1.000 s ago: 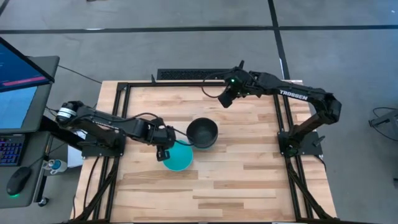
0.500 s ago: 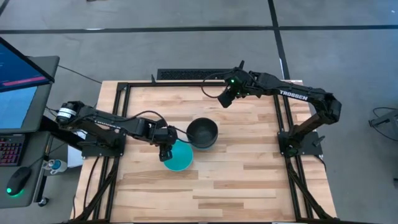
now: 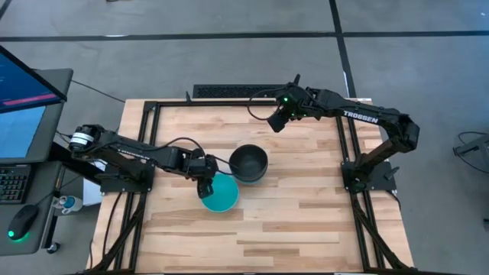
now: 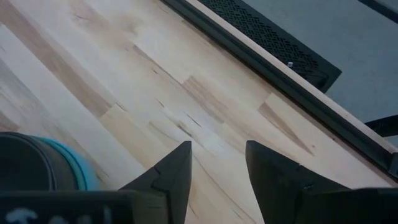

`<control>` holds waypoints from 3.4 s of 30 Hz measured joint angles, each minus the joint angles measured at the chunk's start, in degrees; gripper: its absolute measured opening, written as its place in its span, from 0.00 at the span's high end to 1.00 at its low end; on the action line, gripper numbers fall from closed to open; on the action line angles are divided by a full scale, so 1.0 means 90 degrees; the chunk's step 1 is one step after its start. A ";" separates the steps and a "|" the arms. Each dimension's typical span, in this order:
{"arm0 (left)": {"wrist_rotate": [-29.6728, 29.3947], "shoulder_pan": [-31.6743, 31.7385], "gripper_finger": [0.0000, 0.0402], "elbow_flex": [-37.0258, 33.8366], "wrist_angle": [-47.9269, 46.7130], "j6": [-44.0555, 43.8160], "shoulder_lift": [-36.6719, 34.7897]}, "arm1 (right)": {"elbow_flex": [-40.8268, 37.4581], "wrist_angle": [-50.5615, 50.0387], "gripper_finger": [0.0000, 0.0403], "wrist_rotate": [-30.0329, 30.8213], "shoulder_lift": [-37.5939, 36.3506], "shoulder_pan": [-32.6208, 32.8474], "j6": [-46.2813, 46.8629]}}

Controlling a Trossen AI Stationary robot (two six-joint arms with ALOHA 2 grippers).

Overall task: Nest bowls inside each other
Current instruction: Stack the blue bowl on top of the black bowl

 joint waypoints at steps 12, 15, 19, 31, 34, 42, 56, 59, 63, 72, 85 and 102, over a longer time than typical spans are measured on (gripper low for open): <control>0.0316 0.0183 0.62 -0.0039 0.0114 0.0144 0.0129 | -0.0002 0.0159 0.57 0.0000 0.0000 0.0000 -0.0002; 0.0360 0.0181 0.62 -0.0037 0.0290 0.0131 0.0214 | -0.0002 0.0158 0.57 0.0000 0.0000 -0.0001 -0.0002; 0.0368 0.0183 0.62 -0.0036 0.0352 0.0096 0.0333 | -0.0005 0.0158 0.57 0.0000 0.0000 -0.0039 -0.0005; 0.0519 0.0176 0.92 -0.0036 0.0436 0.0234 0.0464 | -0.0007 0.0122 0.57 0.0002 0.0000 -0.0085 -0.0040; 0.0620 0.0174 0.98 -0.0036 0.0409 0.0255 0.0464 | -0.0007 0.0143 0.57 0.0002 0.0001 -0.0093 -0.0054; 0.0640 0.0173 0.99 0.0622 -0.0221 0.0367 0.0474 | -0.0007 0.0140 0.59 0.0002 0.0000 -0.0275 -0.0058; 0.0574 0.0556 1.00 0.3213 -0.2349 0.0772 0.0469 | -0.0007 -0.0345 0.59 0.0000 0.0835 -0.0492 -0.0226; 0.0564 0.0844 1.00 0.3619 -0.2323 0.0821 0.0457 | -0.0017 -0.0403 0.59 -0.0002 0.1153 -0.0368 -0.0231; 0.0496 0.1216 1.00 0.3733 -0.2224 0.0984 0.0457 | -0.0017 -0.0269 0.59 0.0135 0.1278 -0.0167 -0.0250; 0.0709 0.1744 1.00 0.3896 -0.1600 0.1521 0.1348 | -0.0010 -0.0209 0.60 0.0535 0.0801 -0.0243 -0.0347; 0.0796 0.2092 1.00 0.5141 -0.1828 0.2031 0.2190 | -0.0007 -0.0354 0.60 0.0498 0.0110 -0.0624 -0.0350; 0.0741 0.1927 1.00 0.5129 -0.2177 0.1884 0.2698 | -0.0007 -0.0287 0.60 0.0498 0.0114 -0.0634 -0.0553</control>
